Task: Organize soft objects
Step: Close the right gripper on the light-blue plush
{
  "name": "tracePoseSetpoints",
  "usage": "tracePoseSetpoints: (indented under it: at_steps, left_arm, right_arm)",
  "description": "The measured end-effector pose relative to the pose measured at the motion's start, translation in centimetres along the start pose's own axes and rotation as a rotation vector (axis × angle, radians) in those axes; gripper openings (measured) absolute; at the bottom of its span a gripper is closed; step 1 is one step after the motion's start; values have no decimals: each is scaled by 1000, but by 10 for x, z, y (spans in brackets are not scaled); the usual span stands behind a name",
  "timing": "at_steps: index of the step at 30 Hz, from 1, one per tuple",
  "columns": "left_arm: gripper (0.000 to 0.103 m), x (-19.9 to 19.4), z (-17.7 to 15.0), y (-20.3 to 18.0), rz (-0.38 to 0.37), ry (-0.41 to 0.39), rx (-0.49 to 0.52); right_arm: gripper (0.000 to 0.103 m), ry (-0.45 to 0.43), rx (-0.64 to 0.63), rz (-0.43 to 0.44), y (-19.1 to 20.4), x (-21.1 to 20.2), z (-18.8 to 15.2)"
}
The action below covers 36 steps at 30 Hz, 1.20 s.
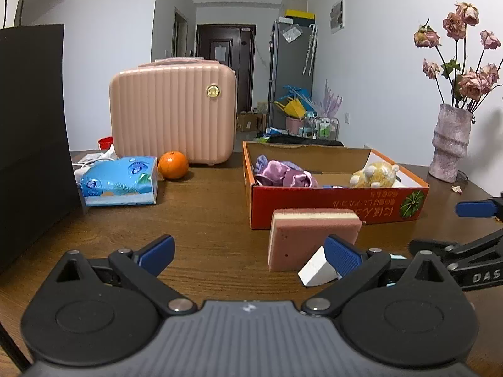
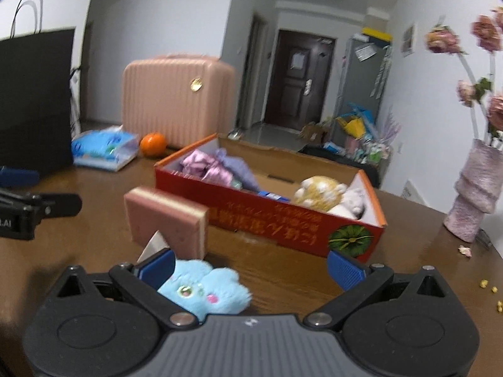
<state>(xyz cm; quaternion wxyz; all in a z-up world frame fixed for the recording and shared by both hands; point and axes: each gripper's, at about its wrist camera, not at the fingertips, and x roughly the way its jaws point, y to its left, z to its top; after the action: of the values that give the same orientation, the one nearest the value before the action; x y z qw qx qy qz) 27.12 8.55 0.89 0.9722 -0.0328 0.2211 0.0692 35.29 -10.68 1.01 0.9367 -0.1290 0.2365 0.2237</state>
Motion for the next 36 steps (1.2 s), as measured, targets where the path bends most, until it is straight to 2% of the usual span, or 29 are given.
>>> tracePoseSetpoints:
  at_steps: [9, 21, 25, 28, 31, 36]
  left_arm:
    - [103, 7, -1, 5, -8, 43, -12]
    - [103, 19, -2, 13, 5, 108, -39]
    - [103, 20, -2, 14, 6, 110, -41]
    - [103, 20, -2, 14, 2, 113, -42]
    - [103, 21, -2, 14, 2, 117, -43]
    - [103, 21, -2, 14, 2, 117, -44]
  right_arm:
    - [103, 199, 4, 86, 11, 42, 6]
    - [101, 345, 16, 125, 19, 82, 8]
    - [91, 387, 36, 135, 20, 96, 6]
    - [90, 393, 55, 153, 20, 101, 4]
    - [82, 382, 56, 167, 20, 100, 4]
    - [77, 364, 48, 170, 22, 97, 4]
